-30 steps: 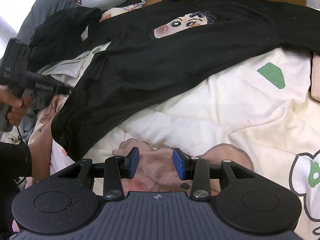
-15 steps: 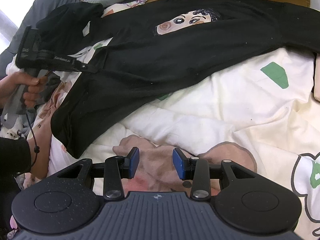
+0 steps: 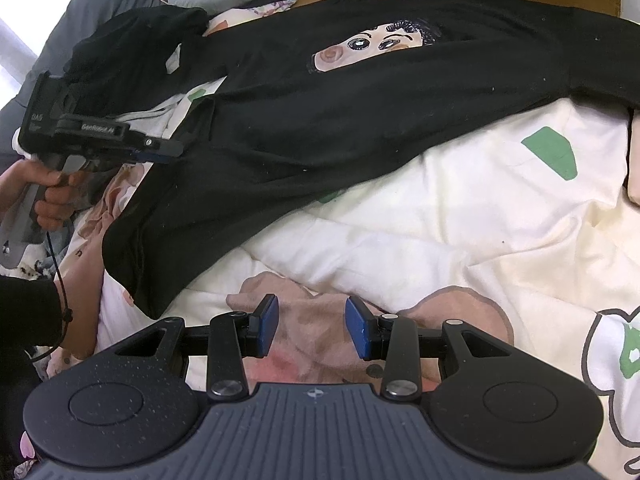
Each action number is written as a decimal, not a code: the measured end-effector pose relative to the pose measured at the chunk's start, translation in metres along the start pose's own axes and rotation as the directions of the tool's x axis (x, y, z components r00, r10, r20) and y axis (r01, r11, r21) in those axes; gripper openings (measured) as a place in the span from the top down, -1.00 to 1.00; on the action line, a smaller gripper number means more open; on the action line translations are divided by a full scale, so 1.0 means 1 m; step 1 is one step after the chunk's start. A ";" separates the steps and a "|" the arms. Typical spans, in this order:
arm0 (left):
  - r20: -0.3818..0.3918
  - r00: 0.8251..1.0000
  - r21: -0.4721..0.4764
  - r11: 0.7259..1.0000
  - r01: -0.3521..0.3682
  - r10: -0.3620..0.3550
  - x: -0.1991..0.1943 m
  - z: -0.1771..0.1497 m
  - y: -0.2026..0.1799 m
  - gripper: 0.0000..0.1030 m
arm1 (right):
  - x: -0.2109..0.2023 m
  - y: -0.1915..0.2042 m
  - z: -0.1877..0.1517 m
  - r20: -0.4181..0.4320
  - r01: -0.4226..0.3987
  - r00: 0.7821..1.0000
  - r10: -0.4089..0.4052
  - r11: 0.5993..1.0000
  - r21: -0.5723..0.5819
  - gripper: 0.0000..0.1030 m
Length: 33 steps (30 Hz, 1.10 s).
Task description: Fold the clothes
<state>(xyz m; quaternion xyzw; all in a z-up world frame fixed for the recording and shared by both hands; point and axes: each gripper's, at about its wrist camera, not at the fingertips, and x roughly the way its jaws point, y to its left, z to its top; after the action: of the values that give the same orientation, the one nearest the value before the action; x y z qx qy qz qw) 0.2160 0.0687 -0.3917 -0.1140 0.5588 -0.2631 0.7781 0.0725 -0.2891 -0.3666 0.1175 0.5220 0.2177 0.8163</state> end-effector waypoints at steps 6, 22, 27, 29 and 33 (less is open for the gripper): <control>-0.043 0.999 0.058 0.998 0.002 0.001 0.011 -0.015 -0.002 0.29 | 0.000 0.000 0.001 0.001 -0.006 1.000 0.006 1.000 0.008 0.14; -0.028 0.999 0.183 0.983 -0.017 0.022 0.001 -0.016 -0.021 0.60 | -0.005 0.000 0.006 0.028 -0.068 0.997 0.067 0.996 0.052 0.14; -0.010 1.000 0.192 0.981 -0.019 0.021 -0.009 -0.019 -0.022 0.60 | -0.003 -0.003 0.005 0.021 -0.060 0.998 0.059 0.997 0.055 0.14; -0.011 1.000 0.204 0.979 -0.019 0.021 -0.007 -0.019 -0.023 0.60 | -0.002 -0.002 0.005 0.016 -0.057 0.998 0.057 0.997 0.051 0.14; -0.011 0.998 0.227 0.972 -0.052 0.056 0.002 -0.019 -0.023 0.60 | -0.001 -0.001 0.004 0.009 -0.056 0.998 0.055 0.998 0.041 0.14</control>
<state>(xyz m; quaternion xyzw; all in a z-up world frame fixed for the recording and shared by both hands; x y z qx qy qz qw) 0.1923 0.0502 -0.3891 -0.0067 0.5346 -0.3048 0.7881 0.0757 -0.2908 -0.3648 0.1496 0.5195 0.2291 0.8095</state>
